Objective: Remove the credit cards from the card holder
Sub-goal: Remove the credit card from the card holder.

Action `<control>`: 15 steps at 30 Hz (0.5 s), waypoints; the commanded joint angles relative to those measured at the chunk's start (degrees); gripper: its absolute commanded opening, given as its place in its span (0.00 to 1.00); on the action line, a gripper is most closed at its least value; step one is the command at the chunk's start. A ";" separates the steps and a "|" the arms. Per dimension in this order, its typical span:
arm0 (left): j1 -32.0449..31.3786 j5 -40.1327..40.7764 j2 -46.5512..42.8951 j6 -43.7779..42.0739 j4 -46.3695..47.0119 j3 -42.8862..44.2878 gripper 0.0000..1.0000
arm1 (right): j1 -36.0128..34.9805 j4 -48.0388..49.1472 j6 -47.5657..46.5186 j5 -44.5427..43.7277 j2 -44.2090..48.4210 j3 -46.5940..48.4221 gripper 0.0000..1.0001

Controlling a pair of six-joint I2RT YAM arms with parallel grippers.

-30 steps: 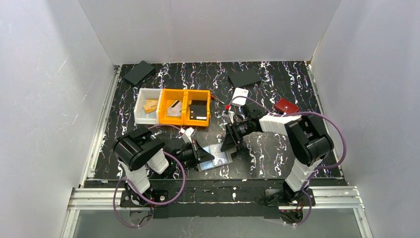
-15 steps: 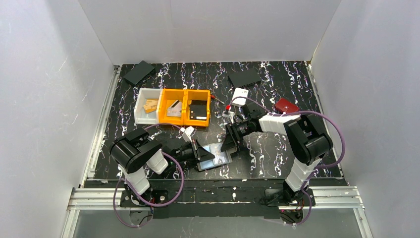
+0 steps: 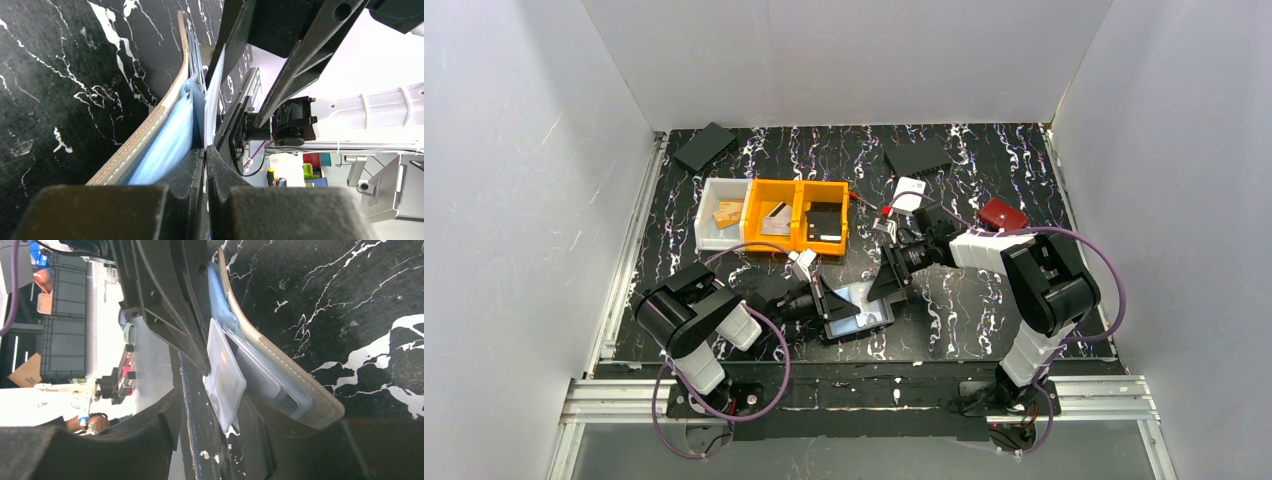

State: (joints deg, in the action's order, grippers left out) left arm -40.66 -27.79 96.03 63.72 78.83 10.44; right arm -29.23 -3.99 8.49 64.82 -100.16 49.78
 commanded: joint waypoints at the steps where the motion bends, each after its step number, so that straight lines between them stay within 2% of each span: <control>1: 0.19 -1.22 -1.64 -0.01 2.21 2.48 0.00 | 0.27 6.37 4.26 4.34 3.14 -0.87 0.47; 8: 0.22 0.14 -2.64 -0.04 2.29 1.87 0.00 | 0.95 7.42 5.66 4.15 3.13 -1.00 0.02; 15: 1.07 0.03 -4.63 -0.43 2.79 -0.44 0.00 | 2.02 8.57 6.20 4.61 3.77 -1.48 0.01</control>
State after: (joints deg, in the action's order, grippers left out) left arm -40.40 -27.88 94.17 64.31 79.72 11.22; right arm -27.75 1.87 13.78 67.09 -99.35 48.95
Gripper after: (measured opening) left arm 0.018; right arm 0.034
